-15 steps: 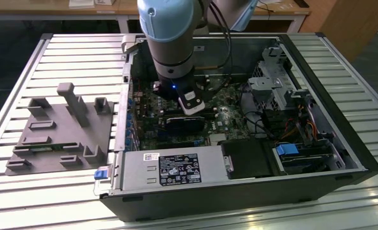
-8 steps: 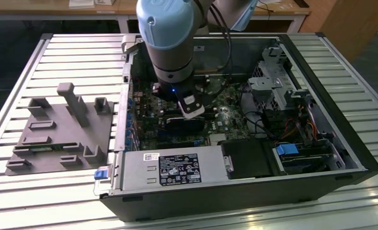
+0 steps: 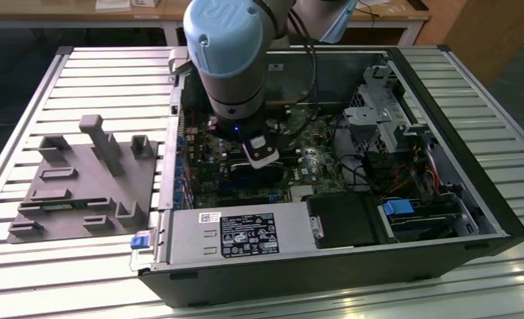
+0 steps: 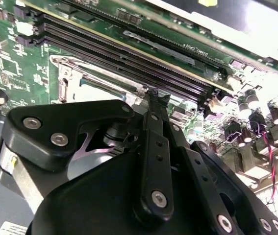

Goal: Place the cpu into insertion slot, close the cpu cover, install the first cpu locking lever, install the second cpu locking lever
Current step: 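Install the second cpu locking lever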

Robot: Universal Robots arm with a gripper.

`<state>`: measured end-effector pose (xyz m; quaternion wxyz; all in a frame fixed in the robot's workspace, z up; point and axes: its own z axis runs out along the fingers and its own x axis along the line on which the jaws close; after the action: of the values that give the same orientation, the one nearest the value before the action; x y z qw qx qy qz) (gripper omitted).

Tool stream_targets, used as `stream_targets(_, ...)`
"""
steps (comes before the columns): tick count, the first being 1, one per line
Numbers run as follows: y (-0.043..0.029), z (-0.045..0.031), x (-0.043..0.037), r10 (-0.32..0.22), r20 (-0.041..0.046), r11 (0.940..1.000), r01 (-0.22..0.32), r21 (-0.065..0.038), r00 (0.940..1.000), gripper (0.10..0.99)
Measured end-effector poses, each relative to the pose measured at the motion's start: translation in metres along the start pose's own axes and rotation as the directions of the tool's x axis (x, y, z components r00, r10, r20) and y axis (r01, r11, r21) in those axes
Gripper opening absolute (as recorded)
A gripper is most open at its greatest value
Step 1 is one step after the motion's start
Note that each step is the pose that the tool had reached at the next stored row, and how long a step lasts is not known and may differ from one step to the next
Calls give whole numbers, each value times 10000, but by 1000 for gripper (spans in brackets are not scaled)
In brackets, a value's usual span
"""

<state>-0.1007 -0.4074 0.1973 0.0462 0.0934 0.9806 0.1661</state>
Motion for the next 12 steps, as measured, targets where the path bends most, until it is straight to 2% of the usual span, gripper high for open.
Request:
stream_targets(4,-14,23,25,-1,-11,10000,1,-44,10000,102)
stream_targets(12,-14,55,70,-26,-21,10000,26,-49,10000,102)
